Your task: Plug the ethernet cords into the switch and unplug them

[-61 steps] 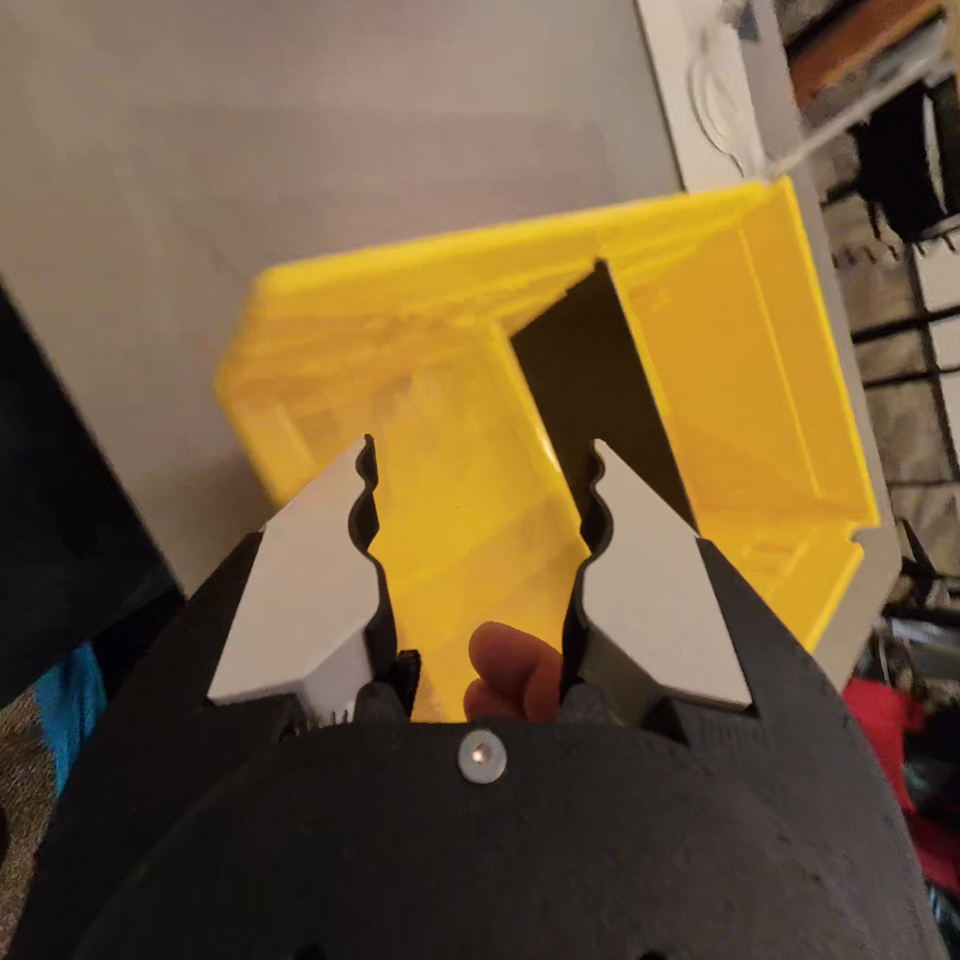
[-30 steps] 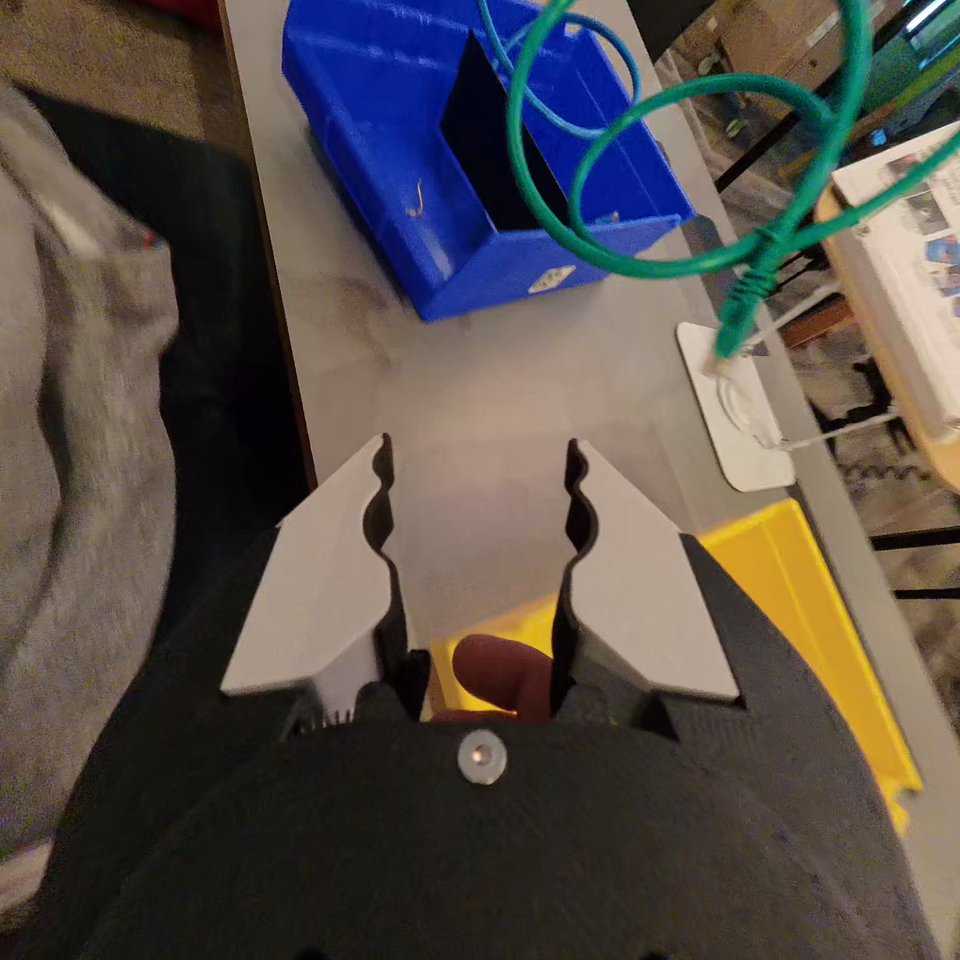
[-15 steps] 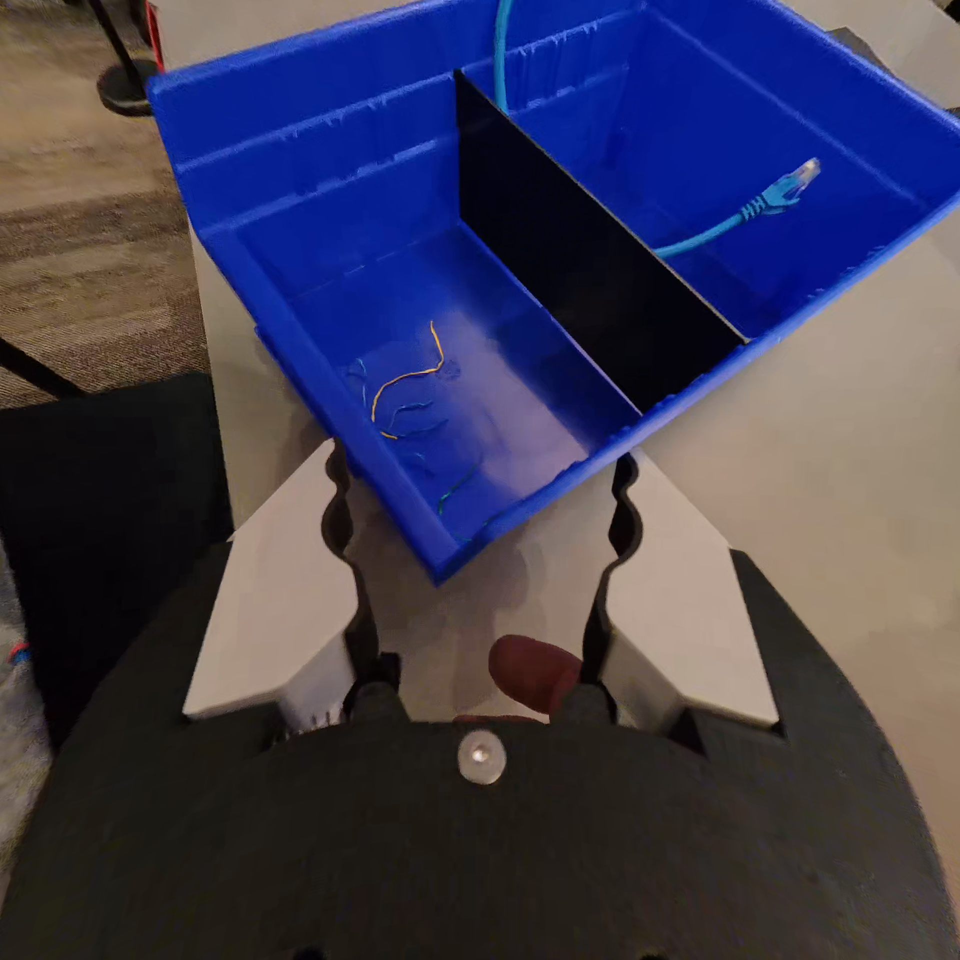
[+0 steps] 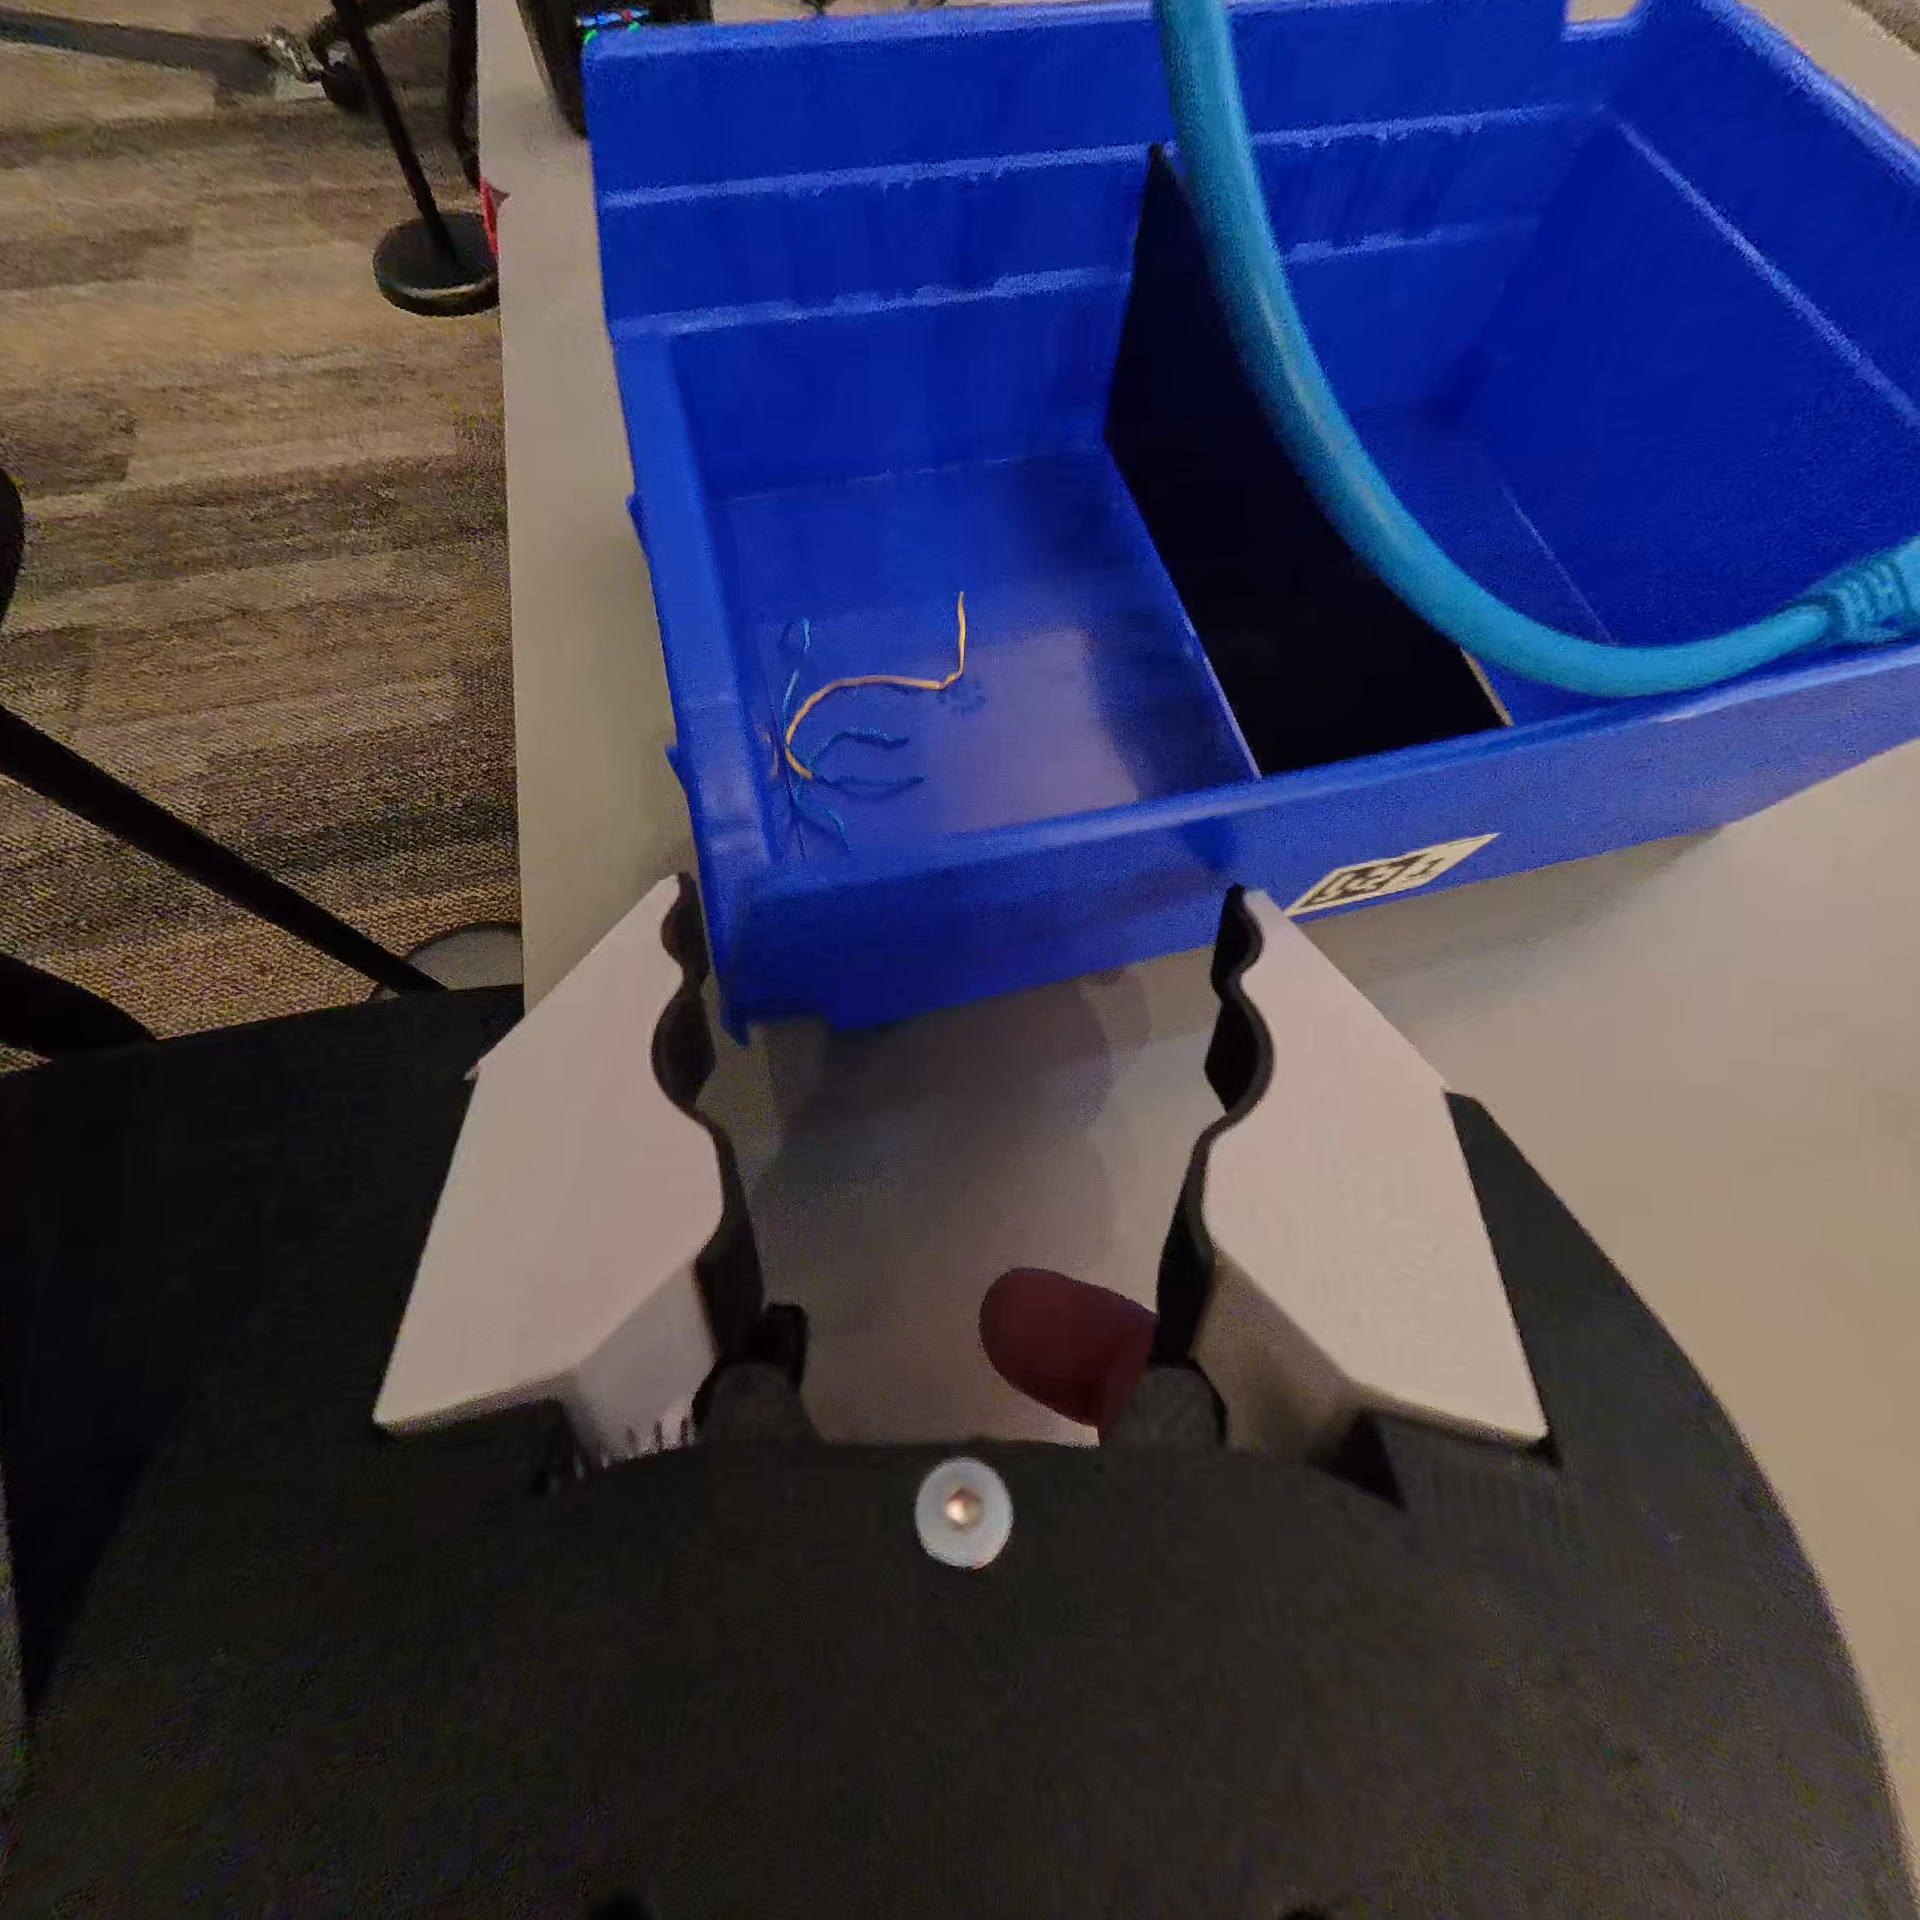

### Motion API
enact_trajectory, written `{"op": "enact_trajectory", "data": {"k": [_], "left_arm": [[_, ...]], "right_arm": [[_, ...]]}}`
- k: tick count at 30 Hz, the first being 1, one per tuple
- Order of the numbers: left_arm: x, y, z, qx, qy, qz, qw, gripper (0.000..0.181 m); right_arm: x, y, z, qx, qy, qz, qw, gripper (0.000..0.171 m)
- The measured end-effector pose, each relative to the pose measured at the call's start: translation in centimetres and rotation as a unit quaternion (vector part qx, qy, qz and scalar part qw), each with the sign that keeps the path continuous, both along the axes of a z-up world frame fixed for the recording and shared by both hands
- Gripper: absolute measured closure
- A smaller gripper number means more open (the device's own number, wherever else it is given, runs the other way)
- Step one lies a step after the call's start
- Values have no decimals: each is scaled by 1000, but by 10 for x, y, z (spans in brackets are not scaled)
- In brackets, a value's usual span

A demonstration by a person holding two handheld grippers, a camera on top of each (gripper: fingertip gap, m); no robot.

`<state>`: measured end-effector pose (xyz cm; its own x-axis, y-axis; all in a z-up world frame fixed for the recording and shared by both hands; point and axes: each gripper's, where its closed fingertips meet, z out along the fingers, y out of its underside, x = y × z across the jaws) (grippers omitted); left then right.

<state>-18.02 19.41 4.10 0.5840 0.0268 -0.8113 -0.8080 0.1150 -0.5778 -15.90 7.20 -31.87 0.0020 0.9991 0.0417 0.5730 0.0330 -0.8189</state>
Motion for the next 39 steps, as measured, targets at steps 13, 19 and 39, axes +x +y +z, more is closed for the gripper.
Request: {"op": "enact_trajectory", "data": {"k": [13, 19, 39], "left_arm": [[59, 9, 48, 24, 6, -44, 999, 173], [127, 23, 53, 24, -7, -90, 996, 173], [238, 73, -66, -48, -120, -154, 980, 172]], "right_arm": [[114, 50, 26, 35, -18, -72, 997, 73], [183, 108, 17, 35, -20, -197, 980, 62], [268, 251, 1, 13, 43, -448, 893, 42]]}}
